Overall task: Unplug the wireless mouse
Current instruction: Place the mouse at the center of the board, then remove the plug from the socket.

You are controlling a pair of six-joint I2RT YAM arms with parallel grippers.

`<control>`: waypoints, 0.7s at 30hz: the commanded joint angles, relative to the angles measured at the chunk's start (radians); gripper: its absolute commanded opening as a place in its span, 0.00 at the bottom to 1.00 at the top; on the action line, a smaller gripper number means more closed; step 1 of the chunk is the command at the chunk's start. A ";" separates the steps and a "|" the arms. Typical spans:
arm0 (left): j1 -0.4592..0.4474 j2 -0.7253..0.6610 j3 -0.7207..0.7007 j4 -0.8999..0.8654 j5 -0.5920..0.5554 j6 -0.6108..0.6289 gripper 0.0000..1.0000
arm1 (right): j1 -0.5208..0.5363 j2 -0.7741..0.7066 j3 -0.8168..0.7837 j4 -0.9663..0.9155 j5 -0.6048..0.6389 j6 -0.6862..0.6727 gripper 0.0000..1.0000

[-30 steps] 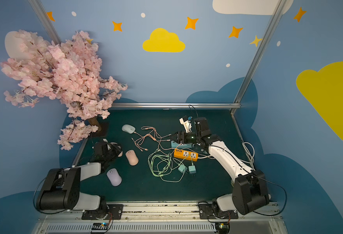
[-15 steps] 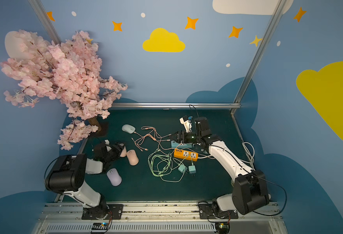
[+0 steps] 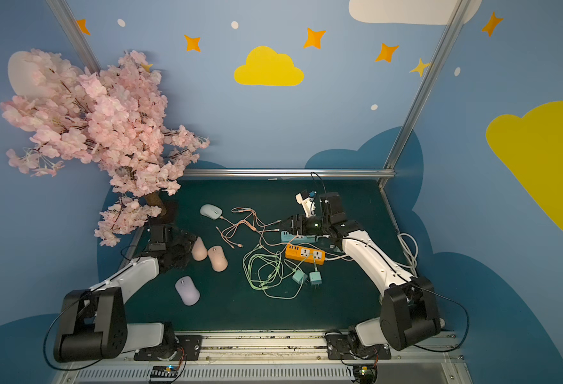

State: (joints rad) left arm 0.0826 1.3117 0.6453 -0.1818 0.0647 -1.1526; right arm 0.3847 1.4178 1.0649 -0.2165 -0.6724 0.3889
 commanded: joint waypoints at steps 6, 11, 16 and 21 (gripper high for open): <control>-0.229 0.015 0.132 0.072 -0.065 0.187 0.96 | -0.096 -0.069 0.004 -0.130 0.345 0.040 0.72; -0.436 0.182 0.349 0.204 0.016 0.502 0.88 | -0.135 -0.142 -0.011 -0.188 0.605 0.063 0.77; -0.546 0.413 0.561 0.185 0.093 0.656 0.88 | -0.188 -0.138 -0.050 -0.255 0.712 0.138 0.75; -0.603 0.627 0.777 0.116 0.186 0.748 0.88 | -0.281 -0.157 -0.176 -0.171 0.516 0.117 0.75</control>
State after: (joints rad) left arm -0.5014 1.8725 1.3567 -0.0040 0.1776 -0.5278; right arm 0.1276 1.2701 0.9493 -0.3962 -0.0799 0.5060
